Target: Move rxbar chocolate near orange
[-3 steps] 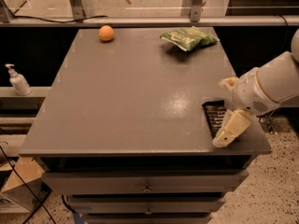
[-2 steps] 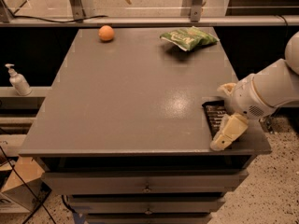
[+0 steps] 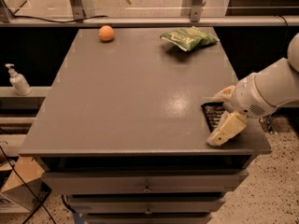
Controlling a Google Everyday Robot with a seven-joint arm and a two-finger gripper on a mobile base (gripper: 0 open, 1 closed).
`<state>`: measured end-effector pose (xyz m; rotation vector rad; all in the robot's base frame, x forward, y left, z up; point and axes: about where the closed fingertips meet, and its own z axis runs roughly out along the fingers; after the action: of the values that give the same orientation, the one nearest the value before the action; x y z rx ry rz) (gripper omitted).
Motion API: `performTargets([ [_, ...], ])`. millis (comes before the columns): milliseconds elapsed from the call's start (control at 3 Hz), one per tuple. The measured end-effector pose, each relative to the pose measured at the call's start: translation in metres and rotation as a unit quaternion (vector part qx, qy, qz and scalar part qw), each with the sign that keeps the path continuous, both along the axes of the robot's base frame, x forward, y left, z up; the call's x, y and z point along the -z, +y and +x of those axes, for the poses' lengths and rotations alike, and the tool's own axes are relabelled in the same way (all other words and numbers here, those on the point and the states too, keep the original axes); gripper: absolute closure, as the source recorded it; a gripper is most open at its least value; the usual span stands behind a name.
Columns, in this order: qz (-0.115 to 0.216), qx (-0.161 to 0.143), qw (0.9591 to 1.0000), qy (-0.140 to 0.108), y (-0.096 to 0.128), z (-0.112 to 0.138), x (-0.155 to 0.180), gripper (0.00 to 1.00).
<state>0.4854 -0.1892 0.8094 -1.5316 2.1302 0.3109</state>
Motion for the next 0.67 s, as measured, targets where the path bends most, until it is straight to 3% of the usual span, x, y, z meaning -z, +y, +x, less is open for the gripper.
performTargets([
  [667, 0.0, 0.0, 1.0, 0.0, 0.0001, 0.0001, -0.0107, 0.87],
])
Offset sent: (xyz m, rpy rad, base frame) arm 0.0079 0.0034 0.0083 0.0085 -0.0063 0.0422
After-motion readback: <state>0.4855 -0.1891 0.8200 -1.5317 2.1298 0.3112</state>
